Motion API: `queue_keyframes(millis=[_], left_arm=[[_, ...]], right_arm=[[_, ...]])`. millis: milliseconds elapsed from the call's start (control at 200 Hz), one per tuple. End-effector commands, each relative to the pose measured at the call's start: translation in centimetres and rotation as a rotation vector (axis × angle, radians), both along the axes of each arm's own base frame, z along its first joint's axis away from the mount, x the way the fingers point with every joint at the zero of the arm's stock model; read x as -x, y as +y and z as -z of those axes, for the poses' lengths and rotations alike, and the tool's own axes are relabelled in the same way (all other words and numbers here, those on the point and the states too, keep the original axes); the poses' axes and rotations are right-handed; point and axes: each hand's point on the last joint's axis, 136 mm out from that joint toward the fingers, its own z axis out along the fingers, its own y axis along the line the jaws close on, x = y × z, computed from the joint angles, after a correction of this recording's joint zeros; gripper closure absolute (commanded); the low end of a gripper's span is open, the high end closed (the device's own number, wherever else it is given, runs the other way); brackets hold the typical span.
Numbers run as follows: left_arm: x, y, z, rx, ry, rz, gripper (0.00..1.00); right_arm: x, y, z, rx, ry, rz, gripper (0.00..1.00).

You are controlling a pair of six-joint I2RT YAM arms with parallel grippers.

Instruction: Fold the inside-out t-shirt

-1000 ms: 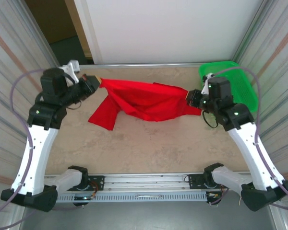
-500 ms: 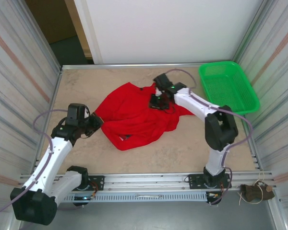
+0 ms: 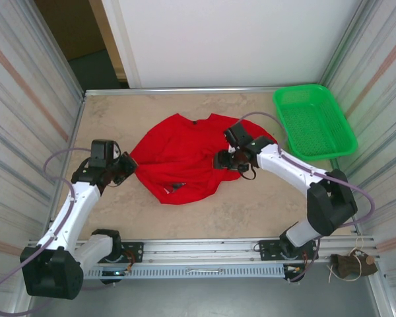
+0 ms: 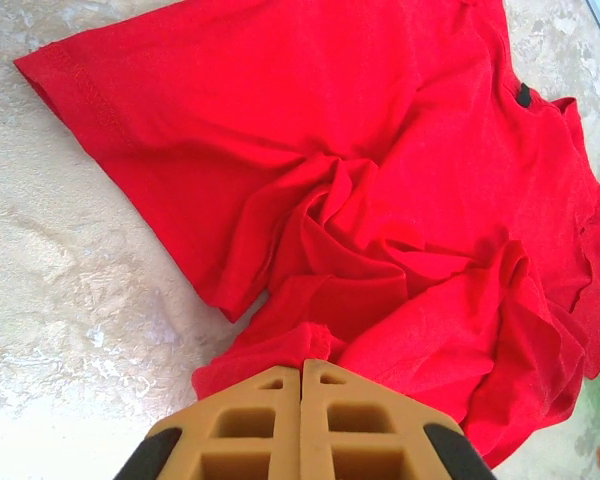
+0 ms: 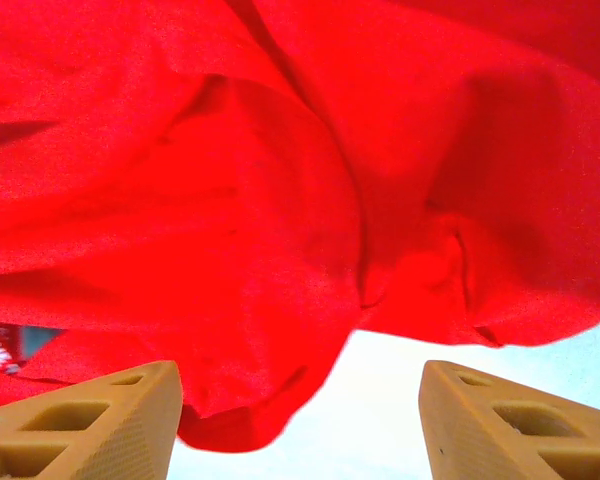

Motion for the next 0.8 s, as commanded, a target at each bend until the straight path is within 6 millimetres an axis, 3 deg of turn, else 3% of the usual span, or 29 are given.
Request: queue_keyframes(millis=[0,220,331,661,792], left_arm=[[-0.9,0.0,-1.7,-0.007,-0.054,0.020,1.00],[-0.6,0.0,-2.1,-0.005,-0.060,0.016,1.00],[-0.6,-0.1,-2.1,0.004,-0.060,0.016,1.00],[-0.7,-0.3,-2.4,0.013,-0.068,0.021,1.00],[-0.7,-0.3,-2.4,0.017,-0.069,0.022,1.00]], right_arm=[[-1.1,0.0,1.1,0.047,-0.018,-0.002,0.38],[-2.8,0.8,2.3,0.096,-0.009,-0.020,0.46],[-3.5,1.2,2.4,0.104,-0.011,-0.025,0.56],[-4.1,1.8,4.3,0.117,0.026,-0.032,0.56],[-3.8,2.0,4.5,0.105,0.039,-0.039,0.74]])
